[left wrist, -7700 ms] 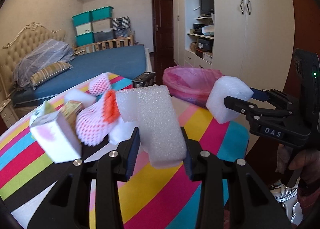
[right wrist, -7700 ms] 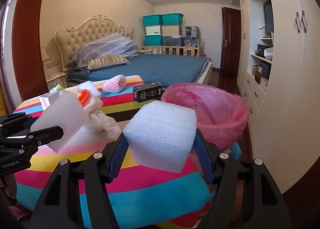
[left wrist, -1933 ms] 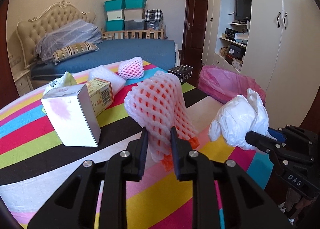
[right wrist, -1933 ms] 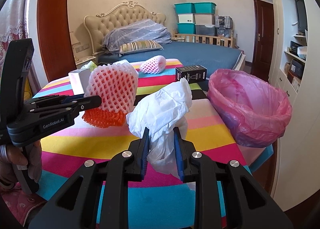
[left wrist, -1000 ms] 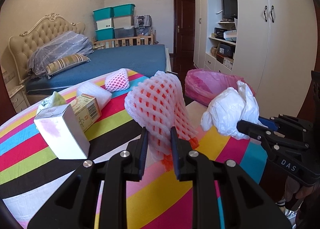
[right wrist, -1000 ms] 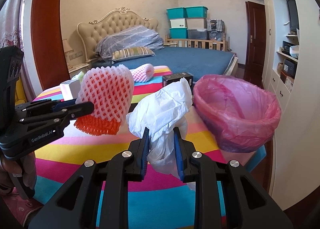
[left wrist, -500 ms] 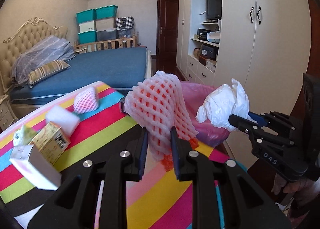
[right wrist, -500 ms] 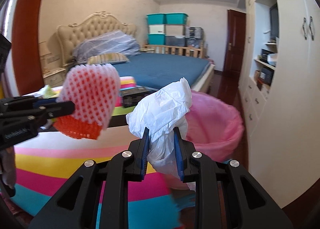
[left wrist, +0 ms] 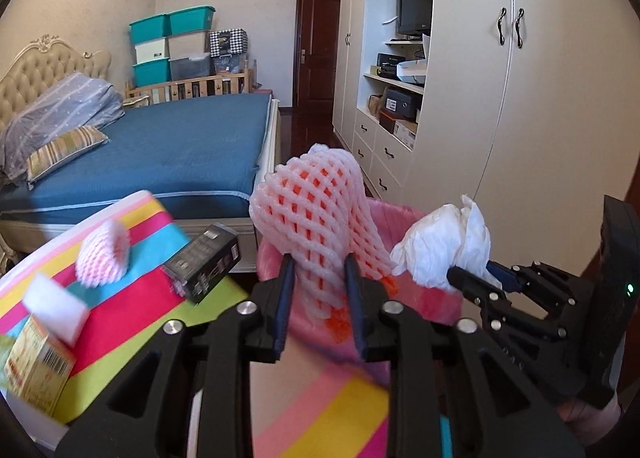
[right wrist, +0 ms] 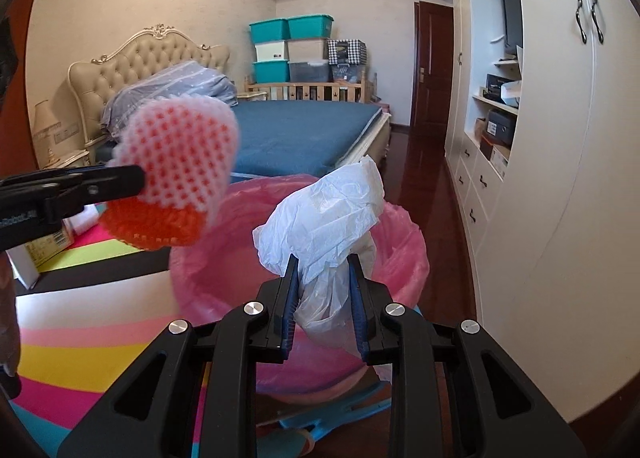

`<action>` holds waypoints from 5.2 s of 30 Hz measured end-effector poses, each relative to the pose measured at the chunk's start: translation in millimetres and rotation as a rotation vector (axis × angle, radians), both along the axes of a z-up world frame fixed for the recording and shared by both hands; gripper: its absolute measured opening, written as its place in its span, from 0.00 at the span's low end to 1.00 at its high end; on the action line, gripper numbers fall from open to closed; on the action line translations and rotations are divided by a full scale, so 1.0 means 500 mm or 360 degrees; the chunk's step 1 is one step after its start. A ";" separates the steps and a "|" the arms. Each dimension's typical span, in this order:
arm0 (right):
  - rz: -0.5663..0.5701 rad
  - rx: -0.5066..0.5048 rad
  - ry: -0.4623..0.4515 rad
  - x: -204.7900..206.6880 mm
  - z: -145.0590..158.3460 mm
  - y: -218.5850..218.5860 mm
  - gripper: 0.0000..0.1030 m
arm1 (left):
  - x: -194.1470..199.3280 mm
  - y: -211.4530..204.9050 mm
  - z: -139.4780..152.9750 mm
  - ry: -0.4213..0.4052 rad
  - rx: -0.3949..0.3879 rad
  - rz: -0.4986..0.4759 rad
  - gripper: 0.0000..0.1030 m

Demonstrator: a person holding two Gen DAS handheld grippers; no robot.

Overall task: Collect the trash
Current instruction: 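Carry bag and foam net to the wastebasket and open both grippers, then move both open grippers back over the bed, then grasp the white printed box with the right gripper, then grasp the green snack wrapper with the left gripper while the right holds the box, then carry box and wrapper to the wastebasket and open both grippers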

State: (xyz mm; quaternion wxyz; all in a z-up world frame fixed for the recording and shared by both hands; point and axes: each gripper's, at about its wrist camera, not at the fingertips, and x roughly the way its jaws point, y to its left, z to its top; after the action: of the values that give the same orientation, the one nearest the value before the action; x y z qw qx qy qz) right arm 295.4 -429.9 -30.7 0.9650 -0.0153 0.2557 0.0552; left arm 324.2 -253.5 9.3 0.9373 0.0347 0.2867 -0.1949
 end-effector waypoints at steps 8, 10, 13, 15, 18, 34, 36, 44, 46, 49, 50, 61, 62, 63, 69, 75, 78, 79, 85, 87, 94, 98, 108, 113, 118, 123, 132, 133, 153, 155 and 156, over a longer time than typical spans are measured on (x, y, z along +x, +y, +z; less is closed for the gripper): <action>-0.0030 -0.0037 -0.0029 -0.003 -0.035 -0.024 0.60 | 0.009 0.053 -0.053 0.0012 0.0047 0.0207 0.80; -0.0022 -0.0031 -0.0043 -0.023 -0.033 -0.023 0.60 | -0.012 0.075 -0.054 -0.0007 0.0062 0.0234 0.90; 0.0002 -0.0038 -0.0075 -0.060 -0.022 -0.008 0.66 | -0.063 0.103 -0.049 -0.0086 0.0128 0.0277 0.95; 0.0013 -0.0033 -0.0090 -0.080 -0.012 0.005 0.69 | -0.101 0.117 -0.045 -0.0144 0.0188 0.0291 0.95; 0.0038 -0.0008 -0.0089 -0.107 -0.001 0.037 0.73 | -0.158 0.137 -0.048 -0.0218 0.0292 0.0301 0.95; 0.0457 0.0023 0.0061 -0.157 -0.010 0.352 0.81 | -0.391 0.446 -0.072 -0.0202 0.0304 0.0647 0.95; 0.0541 -0.0001 0.0065 -0.164 -0.006 0.408 0.81 | -0.406 0.490 -0.070 -0.0230 0.0318 0.0747 0.95; 0.0792 -0.0114 0.0133 -0.165 -0.016 0.569 0.82 | -0.438 0.626 -0.077 -0.0217 0.0298 0.1028 0.95; 0.0846 -0.0150 0.0155 -0.155 -0.020 0.604 0.82 | -0.443 0.648 -0.077 -0.0202 0.0254 0.1057 0.95; 0.0903 -0.0188 0.0176 -0.141 -0.018 0.642 0.82 | -0.455 0.666 -0.073 -0.0217 0.0181 0.1070 0.95; 0.0917 -0.0194 0.0183 -0.135 -0.018 0.654 0.82 | -0.457 0.668 -0.074 -0.0215 0.0169 0.1072 0.95; 0.1086 -0.0287 0.0242 -0.089 -0.034 0.773 0.68 | -0.464 0.675 -0.066 -0.0238 0.0082 0.1127 0.95; 0.1089 -0.0290 0.0254 -0.087 -0.036 0.775 0.56 | -0.466 0.676 -0.065 -0.0242 0.0075 0.1129 0.95; 0.1112 -0.0287 0.0266 -0.089 -0.038 0.780 0.48 | -0.467 0.677 -0.065 -0.0246 0.0069 0.1134 0.95; 0.1059 -0.0309 0.0208 -0.135 -0.029 0.756 0.42 | -0.465 0.674 -0.065 -0.0240 0.0083 0.1136 0.95; 0.0766 -0.0207 0.0199 -0.153 -0.023 0.651 0.41 | -0.461 0.668 -0.065 -0.0224 0.0115 0.1125 0.95; 0.0631 -0.0163 0.0173 -0.150 -0.018 0.599 0.41 | -0.455 0.662 -0.067 -0.0208 0.0141 0.1118 0.95; 0.0584 -0.0153 0.0169 -0.146 -0.018 0.584 0.41 | -0.454 0.661 -0.068 -0.0205 0.0147 0.1117 0.95; 0.0418 -0.0077 0.0241 -0.108 -0.028 0.537 0.40 | -0.440 0.663 -0.073 -0.0149 0.0133 0.1087 0.95; 0.0392 -0.0078 0.0267 -0.099 -0.031 0.536 0.40 | -0.424 0.666 -0.073 -0.0134 0.0102 0.1075 0.95; 0.0364 -0.0114 0.0287 -0.097 -0.038 0.542 0.40 | -0.320 0.649 -0.080 -0.0044 0.0051 0.0993 0.95; 0.0364 -0.0116 0.0287 -0.097 -0.038 0.543 0.40 | -0.259 0.642 -0.079 -0.0015 0.0010 0.0979 0.93; 0.0371 -0.0101 0.0301 -0.097 -0.037 0.544 0.40 | -0.154 0.630 -0.068 0.0000 -0.0020 0.0934 0.78; 0.0375 -0.0087 0.0306 -0.095 -0.036 0.542 0.40 | -0.107 0.635 -0.085 0.0112 -0.0051 0.0882 0.51; 0.0384 -0.0070 0.0313 -0.093 -0.037 0.540 0.41 | -0.140 0.633 -0.077 0.0039 -0.0057 0.0853 0.07; 0.0402 -0.0069 0.0311 -0.096 -0.038 0.541 0.40 | -0.208 0.624 -0.069 -0.0058 -0.0098 0.0855 0.07; 0.0409 -0.0084 0.0308 -0.097 -0.038 0.543 0.40 | -0.327 0.607 -0.077 -0.0097 -0.0090 0.0856 0.07; 0.0408 -0.0085 0.0308 -0.097 -0.038 0.543 0.40 | -0.337 0.606 -0.079 -0.0098 -0.0088 0.0851 0.07; 0.0381 -0.0094 0.0273 -0.100 -0.032 0.538 0.40 | -0.415 0.545 -0.065 -0.0193 0.0028 0.0762 0.07; 0.0380 -0.0097 0.0266 -0.102 -0.032 0.539 0.40 | -0.418 0.540 -0.062 -0.0200 0.0031 0.0755 0.07; 0.0379 -0.0099 0.0261 -0.103 -0.031 0.538 0.41 | -0.420 0.540 -0.061 -0.0203 0.0035 0.0750 0.07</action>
State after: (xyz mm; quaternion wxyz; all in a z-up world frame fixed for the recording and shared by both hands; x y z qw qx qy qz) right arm 244.0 -160.7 -46.4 0.9266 -0.0709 0.3318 0.1624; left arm 114.4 16.3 -21.3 0.9727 -0.0107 0.2291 0.0350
